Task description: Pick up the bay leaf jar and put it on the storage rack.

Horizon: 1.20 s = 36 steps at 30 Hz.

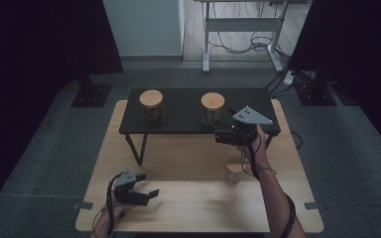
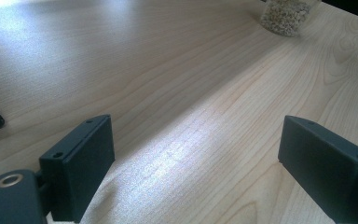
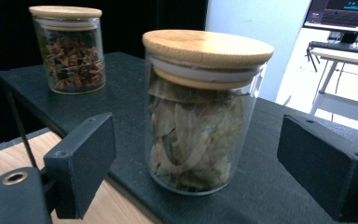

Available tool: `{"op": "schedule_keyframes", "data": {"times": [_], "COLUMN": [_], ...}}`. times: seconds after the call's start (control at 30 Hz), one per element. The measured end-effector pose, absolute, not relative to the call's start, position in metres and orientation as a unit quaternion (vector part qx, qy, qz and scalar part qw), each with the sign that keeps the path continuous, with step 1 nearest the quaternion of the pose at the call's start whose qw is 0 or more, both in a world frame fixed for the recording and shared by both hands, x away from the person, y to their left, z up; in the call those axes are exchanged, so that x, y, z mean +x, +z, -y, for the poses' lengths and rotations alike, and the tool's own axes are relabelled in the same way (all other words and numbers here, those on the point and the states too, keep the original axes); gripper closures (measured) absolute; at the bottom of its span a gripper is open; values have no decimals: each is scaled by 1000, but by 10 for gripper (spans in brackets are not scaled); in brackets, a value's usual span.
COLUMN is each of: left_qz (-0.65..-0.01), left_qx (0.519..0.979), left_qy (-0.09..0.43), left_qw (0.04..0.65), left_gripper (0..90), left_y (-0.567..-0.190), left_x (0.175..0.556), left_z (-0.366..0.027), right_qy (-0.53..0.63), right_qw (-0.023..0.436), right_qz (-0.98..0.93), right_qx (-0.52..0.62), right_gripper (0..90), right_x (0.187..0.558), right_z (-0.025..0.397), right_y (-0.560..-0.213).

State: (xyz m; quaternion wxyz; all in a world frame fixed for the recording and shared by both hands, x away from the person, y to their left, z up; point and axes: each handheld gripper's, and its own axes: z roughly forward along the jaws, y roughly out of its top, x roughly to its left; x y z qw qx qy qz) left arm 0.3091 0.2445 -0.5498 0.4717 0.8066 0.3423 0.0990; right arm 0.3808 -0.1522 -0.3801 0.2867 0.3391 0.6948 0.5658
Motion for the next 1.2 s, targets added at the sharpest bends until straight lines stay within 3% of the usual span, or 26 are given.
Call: {"op": "schedule_keyframes", "data": {"times": [0.4, 1.2], "left_qz": [-341, -341], "left_qx": [807, 809], "left_qy": [99, 102], "left_qw": [471, 468], "left_gripper": [102, 98], "left_y": [-550, -550], "left_x": [309, 308], "left_z": [-244, -244], "right_qy": [583, 595], "right_qw": [287, 271], "right_qz": [-689, -682], "right_qx": [321, 327], "right_gripper": [114, 112], "right_x": [352, 292], "right_z": [157, 186], "right_y": [-389, -441]}}
